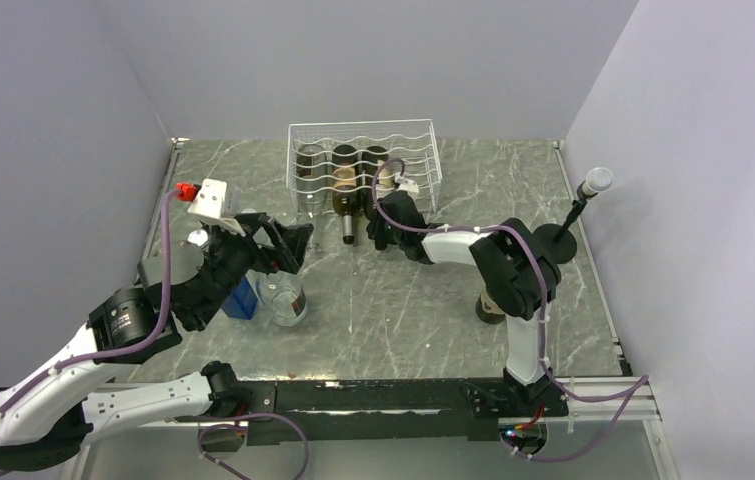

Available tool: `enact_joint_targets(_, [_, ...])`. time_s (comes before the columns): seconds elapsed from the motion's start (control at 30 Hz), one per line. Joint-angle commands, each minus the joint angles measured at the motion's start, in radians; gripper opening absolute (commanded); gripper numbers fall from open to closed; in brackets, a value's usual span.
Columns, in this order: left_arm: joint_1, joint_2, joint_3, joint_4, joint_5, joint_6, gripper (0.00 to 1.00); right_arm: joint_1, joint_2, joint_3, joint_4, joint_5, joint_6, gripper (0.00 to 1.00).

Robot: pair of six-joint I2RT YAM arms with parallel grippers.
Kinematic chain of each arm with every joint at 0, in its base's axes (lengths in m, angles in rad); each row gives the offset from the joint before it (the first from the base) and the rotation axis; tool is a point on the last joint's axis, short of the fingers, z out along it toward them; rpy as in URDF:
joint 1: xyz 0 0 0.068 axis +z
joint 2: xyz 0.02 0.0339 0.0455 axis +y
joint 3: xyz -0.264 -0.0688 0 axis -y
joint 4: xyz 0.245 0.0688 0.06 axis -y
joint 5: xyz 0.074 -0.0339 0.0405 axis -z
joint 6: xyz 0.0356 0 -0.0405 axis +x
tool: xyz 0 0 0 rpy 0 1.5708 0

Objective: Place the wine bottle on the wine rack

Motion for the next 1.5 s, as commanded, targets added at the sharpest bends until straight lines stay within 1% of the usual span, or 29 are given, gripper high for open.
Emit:
enact_joint_targets(0.0, [-0.004,0.008,0.065,-0.032,0.042,-0.017,0.99,-0.016,0.023,0.122,0.206,-0.048,0.0,0.0])
enact_joint_targets(0.23, [-0.003,-0.026,0.03,-0.021,0.073,-0.047,0.99,-0.063,0.072,0.209,0.129,-0.078,0.049,0.0])
enact_joint_targets(0.27, [-0.003,-0.029,0.024,-0.02,0.074,-0.049,0.99,-0.068,0.077,0.22,0.115,-0.083,0.053,0.02])
enact_joint_targets(0.3, [-0.003,-0.029,0.021,-0.021,0.074,-0.051,0.99,-0.072,0.083,0.234,0.091,-0.087,0.056,0.07])
enact_joint_targets(0.37, [-0.004,-0.026,0.019,-0.024,0.071,-0.051,0.99,-0.076,0.093,0.26,0.043,-0.087,0.062,0.25])
enact_joint_targets(0.43, [-0.004,-0.018,0.022,-0.031,0.071,-0.053,0.99,-0.077,0.103,0.28,-0.008,-0.077,0.069,0.49])
enact_joint_targets(0.47, [-0.004,-0.015,0.024,-0.034,0.07,-0.053,0.99,-0.078,0.109,0.293,-0.044,-0.063,0.078,0.57])
enact_joint_targets(0.5, [-0.004,-0.011,0.027,-0.038,0.071,-0.054,0.99,-0.078,0.115,0.307,-0.084,-0.047,0.087,0.63])
enact_joint_targets(0.53, [-0.003,-0.007,0.027,-0.041,0.071,-0.055,0.99,-0.08,0.121,0.318,-0.113,-0.038,0.096,0.67])
enact_joint_targets(0.73, [-0.004,-0.005,0.031,-0.06,0.065,-0.065,0.99,-0.085,0.115,0.346,-0.229,-0.01,0.105,0.84])
enact_joint_targets(0.83, [-0.003,-0.012,0.028,-0.058,0.066,-0.068,0.99,-0.077,0.068,0.338,-0.302,0.06,0.092,0.94])
enact_joint_targets(0.9, [-0.003,-0.015,0.024,-0.057,0.067,-0.067,0.99,-0.065,0.03,0.333,-0.329,0.112,0.043,0.99])
enact_joint_targets(0.97, [-0.003,-0.017,0.025,-0.064,0.071,-0.067,0.99,-0.05,-0.007,0.346,-0.374,0.178,-0.02,1.0])
enact_joint_targets(1.07, [-0.003,-0.019,0.028,-0.069,0.07,-0.072,0.99,-0.038,-0.077,0.35,-0.41,0.237,-0.099,1.0])
enact_joint_targets(1.17, [-0.004,-0.025,0.026,-0.07,0.074,-0.077,0.99,-0.032,-0.164,0.357,-0.458,0.266,-0.169,1.0])
enact_joint_targets(1.3, [-0.004,-0.039,-0.008,-0.039,0.086,-0.063,0.99,-0.011,-0.322,0.356,-0.531,0.285,-0.289,1.0])
enact_joint_targets(1.37, [-0.004,-0.045,-0.03,-0.016,0.093,-0.065,0.99,-0.007,-0.407,0.36,-0.616,0.306,-0.325,1.0])
enact_joint_targets(1.47, [-0.004,-0.056,-0.065,0.038,0.121,-0.057,0.99,-0.004,-0.558,0.351,-0.743,0.383,-0.363,1.0])
